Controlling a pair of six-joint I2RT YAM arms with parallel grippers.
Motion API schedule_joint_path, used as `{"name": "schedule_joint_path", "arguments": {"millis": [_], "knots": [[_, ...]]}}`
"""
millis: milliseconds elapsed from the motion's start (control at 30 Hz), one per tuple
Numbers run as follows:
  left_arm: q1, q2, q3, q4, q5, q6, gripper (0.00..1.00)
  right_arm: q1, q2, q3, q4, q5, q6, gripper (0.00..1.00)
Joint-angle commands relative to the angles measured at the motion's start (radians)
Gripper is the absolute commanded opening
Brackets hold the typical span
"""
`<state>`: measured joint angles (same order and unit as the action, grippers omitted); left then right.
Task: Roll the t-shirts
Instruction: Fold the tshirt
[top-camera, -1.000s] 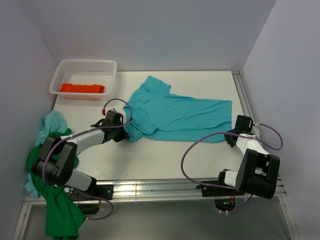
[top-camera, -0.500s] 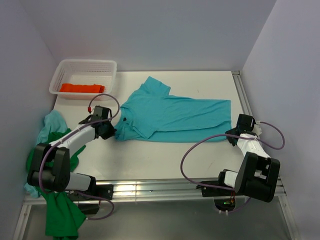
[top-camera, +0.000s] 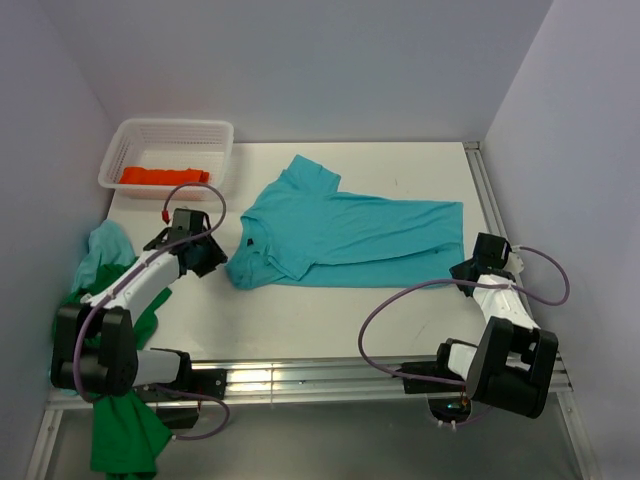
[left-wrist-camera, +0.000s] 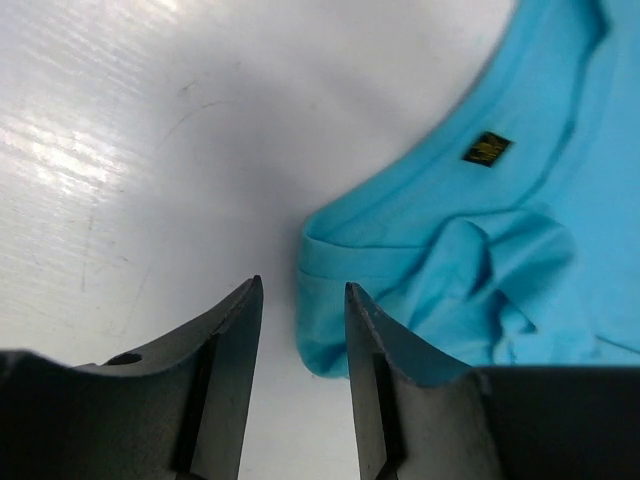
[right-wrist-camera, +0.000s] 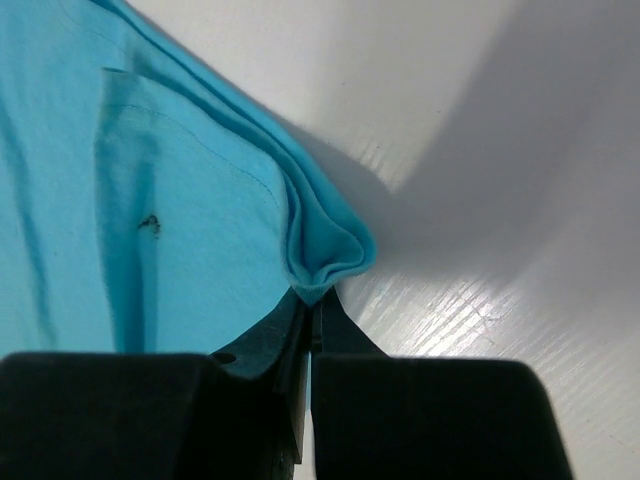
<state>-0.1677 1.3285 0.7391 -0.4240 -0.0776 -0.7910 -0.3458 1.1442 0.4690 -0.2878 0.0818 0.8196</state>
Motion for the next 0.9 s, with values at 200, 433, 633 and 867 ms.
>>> {"name": "schedule_joint_path", "arguments": {"millis": [200,433,633,867], "knots": [[-0.087,-0.055,0.103,0.111,0.102,0.056,0.46,-0.007,-0.032,-0.012,-0.001,-0.014,-0.025,0.00],[-0.138,0.083,0.151,0.041,0.084,0.024,0.44,-0.007,-0.038,-0.010,0.001,-0.017,-0.030,0.00],[-0.148,-0.067,0.037,-0.002,0.055,-0.020,0.49,-0.007,-0.035,-0.010,0.006,-0.020,-0.036,0.00],[-0.202,-0.161,-0.038,-0.036,0.070,-0.109,0.50,-0.007,-0.031,-0.015,0.018,-0.033,-0.034,0.00]]}}
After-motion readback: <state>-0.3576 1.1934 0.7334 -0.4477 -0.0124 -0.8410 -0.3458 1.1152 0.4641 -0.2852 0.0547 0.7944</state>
